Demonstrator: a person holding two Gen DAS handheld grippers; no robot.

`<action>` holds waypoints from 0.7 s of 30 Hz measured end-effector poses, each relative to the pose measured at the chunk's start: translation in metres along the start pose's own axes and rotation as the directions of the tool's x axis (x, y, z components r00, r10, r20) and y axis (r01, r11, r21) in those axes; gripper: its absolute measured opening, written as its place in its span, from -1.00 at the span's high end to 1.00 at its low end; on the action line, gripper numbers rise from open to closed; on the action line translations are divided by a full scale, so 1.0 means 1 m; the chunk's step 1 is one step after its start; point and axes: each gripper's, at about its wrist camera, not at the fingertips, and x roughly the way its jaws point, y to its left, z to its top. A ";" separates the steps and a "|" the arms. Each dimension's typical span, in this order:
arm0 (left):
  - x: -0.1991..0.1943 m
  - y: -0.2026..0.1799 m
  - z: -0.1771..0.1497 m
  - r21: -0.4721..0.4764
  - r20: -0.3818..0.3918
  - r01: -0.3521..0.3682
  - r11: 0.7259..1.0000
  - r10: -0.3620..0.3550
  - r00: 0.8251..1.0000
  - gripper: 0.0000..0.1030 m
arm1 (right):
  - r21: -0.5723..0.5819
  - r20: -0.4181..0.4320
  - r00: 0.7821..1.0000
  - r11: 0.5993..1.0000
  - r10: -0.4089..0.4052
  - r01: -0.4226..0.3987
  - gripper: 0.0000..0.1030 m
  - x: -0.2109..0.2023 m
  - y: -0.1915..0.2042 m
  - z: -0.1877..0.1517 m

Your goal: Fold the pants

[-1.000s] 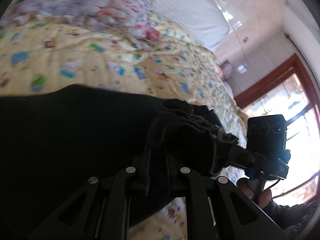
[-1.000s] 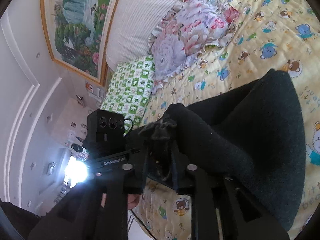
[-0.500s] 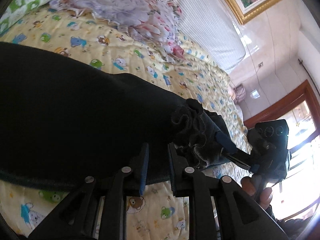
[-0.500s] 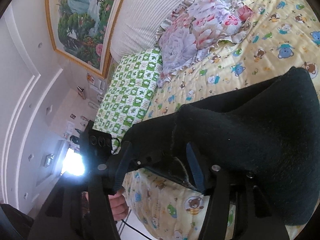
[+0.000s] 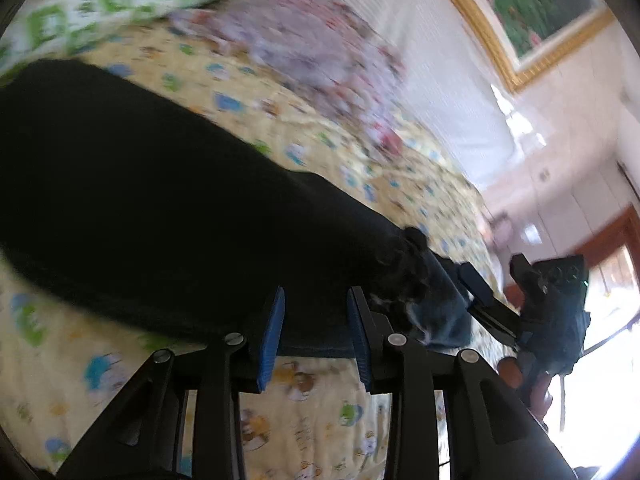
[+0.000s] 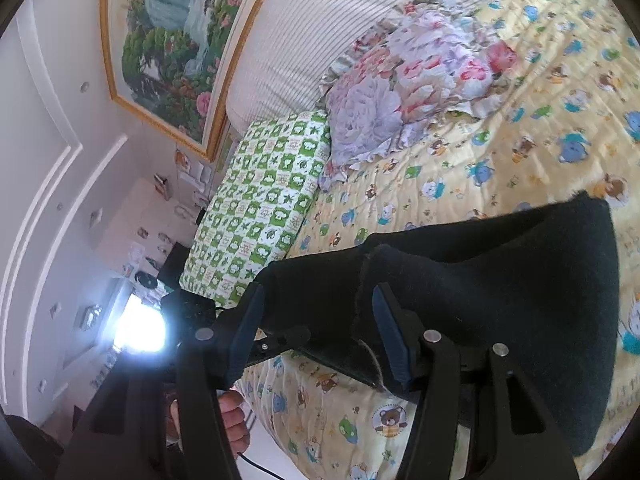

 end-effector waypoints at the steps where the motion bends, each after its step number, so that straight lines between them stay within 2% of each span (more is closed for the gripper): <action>1: -0.006 0.005 -0.001 -0.026 0.021 -0.020 0.999 0.020 1.000 0.36 | -0.010 -0.012 1.000 1.000 -0.001 0.001 -0.12 0.004 0.003 0.002; 4: -0.020 0.018 -0.002 -0.081 0.056 -0.041 0.996 0.046 0.997 0.36 | -0.044 -0.053 0.999 0.999 -0.012 0.009 -0.12 0.022 0.011 0.008; 9: -0.041 0.038 -0.010 -0.165 0.109 -0.120 0.979 0.139 0.984 0.36 | -0.121 -0.139 0.989 0.992 -0.046 0.029 -0.13 0.059 0.025 0.017; 15: -0.058 0.073 -0.017 -0.282 0.136 -0.135 0.950 0.179 0.974 0.36 | -0.193 -0.249 0.966 0.981 -0.064 0.015 -0.13 0.105 0.040 0.022; 21: -0.071 0.092 -0.019 -0.338 0.161 -0.151 0.929 0.215 0.963 0.36 | -0.222 -0.285 0.957 0.975 -0.056 -0.009 -0.13 0.128 0.052 0.024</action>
